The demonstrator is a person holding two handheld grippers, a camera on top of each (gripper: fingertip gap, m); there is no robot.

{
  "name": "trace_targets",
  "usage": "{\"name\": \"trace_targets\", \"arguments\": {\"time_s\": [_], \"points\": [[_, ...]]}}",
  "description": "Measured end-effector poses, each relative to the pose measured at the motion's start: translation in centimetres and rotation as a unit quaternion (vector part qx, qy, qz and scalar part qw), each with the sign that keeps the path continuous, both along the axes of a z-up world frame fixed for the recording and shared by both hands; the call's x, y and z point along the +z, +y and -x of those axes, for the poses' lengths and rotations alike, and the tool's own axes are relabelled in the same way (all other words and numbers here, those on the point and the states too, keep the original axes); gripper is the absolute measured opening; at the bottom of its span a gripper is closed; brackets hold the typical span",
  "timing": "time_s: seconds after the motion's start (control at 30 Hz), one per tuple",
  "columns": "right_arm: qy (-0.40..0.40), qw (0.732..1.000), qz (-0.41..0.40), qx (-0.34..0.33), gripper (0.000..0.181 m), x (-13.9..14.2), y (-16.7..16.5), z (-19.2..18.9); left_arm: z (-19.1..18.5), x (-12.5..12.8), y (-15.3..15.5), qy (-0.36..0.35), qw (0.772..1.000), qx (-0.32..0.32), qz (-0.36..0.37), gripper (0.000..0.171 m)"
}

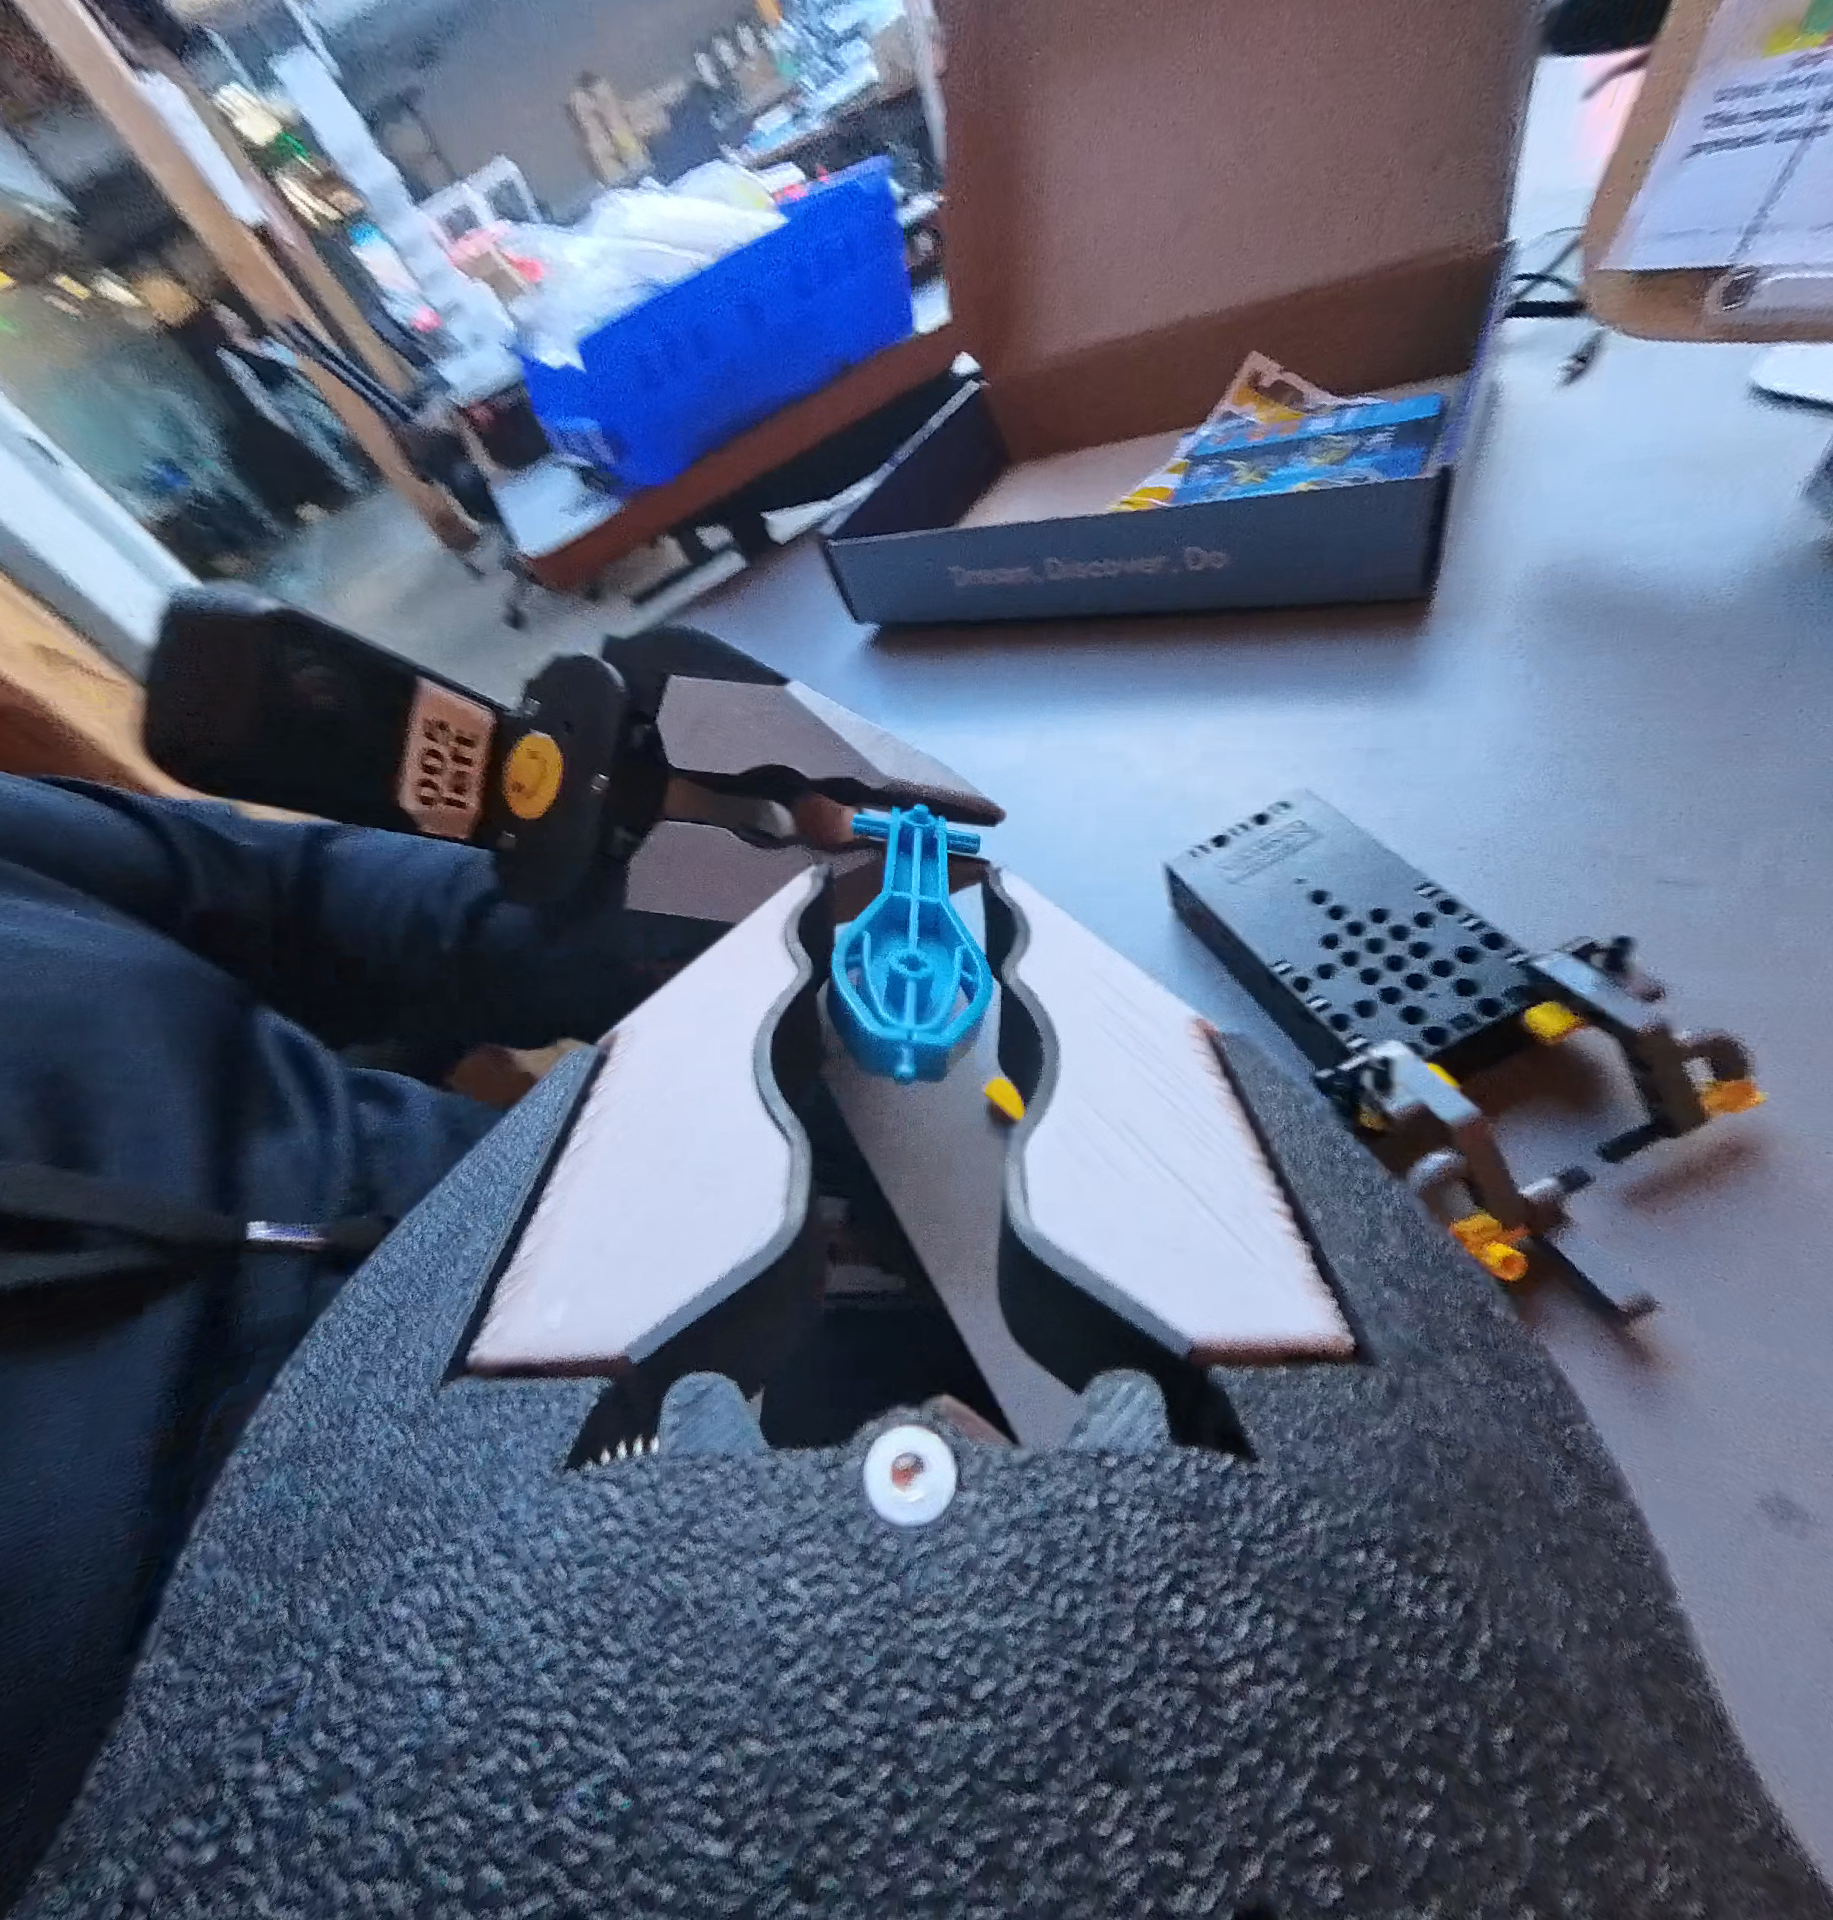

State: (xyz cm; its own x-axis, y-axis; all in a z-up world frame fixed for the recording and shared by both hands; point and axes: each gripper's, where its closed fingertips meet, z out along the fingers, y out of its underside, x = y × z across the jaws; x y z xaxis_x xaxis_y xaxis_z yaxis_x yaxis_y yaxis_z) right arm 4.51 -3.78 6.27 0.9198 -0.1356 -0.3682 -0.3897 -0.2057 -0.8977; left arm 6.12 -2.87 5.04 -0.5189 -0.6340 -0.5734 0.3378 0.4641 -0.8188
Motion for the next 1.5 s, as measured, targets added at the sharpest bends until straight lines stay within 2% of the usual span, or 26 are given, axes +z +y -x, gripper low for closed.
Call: {"name": "trace_targets", "arguments": {"time_s": [0.13,0.27,0.37,0.43,0.5,0.6,0.73,0.87,1.0,1.07,1.1,1.13,1.2,1.27,1.43,1.5], "points": [[-0.077,0.994,0.072,-0.029,0.021,-1.0,0.6,-0.5,-0.4,-0.6,0.3,0.025,1.000,0.018,0.001,0.006],[-0.148,0.975,0.166,0.007,0.022,-2.3,0.4,-0.4,-0.5,-1.1,0.2,0.029,0.999,0.016,-0.025,0.005],[-0.290,0.920,0.263,0.014,0.022,-3.0,-0.2,-1.1,-0.4,-1.6,0.1,0.053,0.998,0.002,-0.022,0.005],[-0.362,0.884,0.296,0.019,0.013,-2.8,-0.4,-1.5,-0.7,-2.3,0.1,0.089,0.996,0.003,-0.014,0.004],[-0.419,0.855,0.304,0.033,0.009,-2.8,-0.4,-1.8,-0.9,-2.7,0.2,0.118,0.993,-0.002,0.013,0.004],[-0.465,0.835,0.290,0.050,0.009,-2.8,-0.1,-2.1,-1.0,-2.9,0.3,0.155,0.987,-0.016,0.047,0.005],[-0.497,0.834,0.231,0.063,0.014,-2.0,1.0,-1.9,-1.0,-3.1,0.6,0.208,0.972,-0.043,0.102,0.005],[-0.475,0.853,0.206,0.066,0.016,-1.6,1.2,-1.8,-0.7,-3.1,0.5,0.251,0.952,-0.084,0.151,0.005],[-0.458,0.871,0.165,0.073,0.017,-0.3,0.8,-0.8,-0.3,-2.8,0.2,0.252,0.946,-0.111,0.172,0.005],[-0.420,0.892,0.148,0.074,0.030,0.3,0.3,-0.6,-0.1,-2.4,0.2,0.236,0.948,-0.121,0.175,0.005],[-0.411,0.898,0.140,0.075,0.031,0.5,0.2,-0.5,0.3,-2.1,0.0,0.223,0.949,-0.135,0.177,0.005],[-0.409,0.899,0.135,0.079,0.030,0.5,0.2,-0.3,0.6,-1.6,-0.1,0.213,0.949,-0.146,0.182,0.006],[-0.417,0.894,0.131,0.101,0.010,0.4,0.4,0.6,1.0,-1.2,-0.4,0.205,0.949,-0.156,0.181,0.006],[-0.425,0.887,0.136,0.118,0.007,0.2,0.8,1.3,1.1,-1.1,-0.7,0.196,0.952,-0.157,0.177,0.006],[-0.412,0.889,0.165,0.113,0.007,-0.4,1.2,0.6,0.9,-1.7,-0.6,0.203,0.953,-0.143,0.171,0.005],[-0.425,0.884,0.166,0.102,0.016,-0.2,1.4,0.4,0.8,-1.6,-0.5,0.212,0.948,-0.146,0.185,0.006]]}}
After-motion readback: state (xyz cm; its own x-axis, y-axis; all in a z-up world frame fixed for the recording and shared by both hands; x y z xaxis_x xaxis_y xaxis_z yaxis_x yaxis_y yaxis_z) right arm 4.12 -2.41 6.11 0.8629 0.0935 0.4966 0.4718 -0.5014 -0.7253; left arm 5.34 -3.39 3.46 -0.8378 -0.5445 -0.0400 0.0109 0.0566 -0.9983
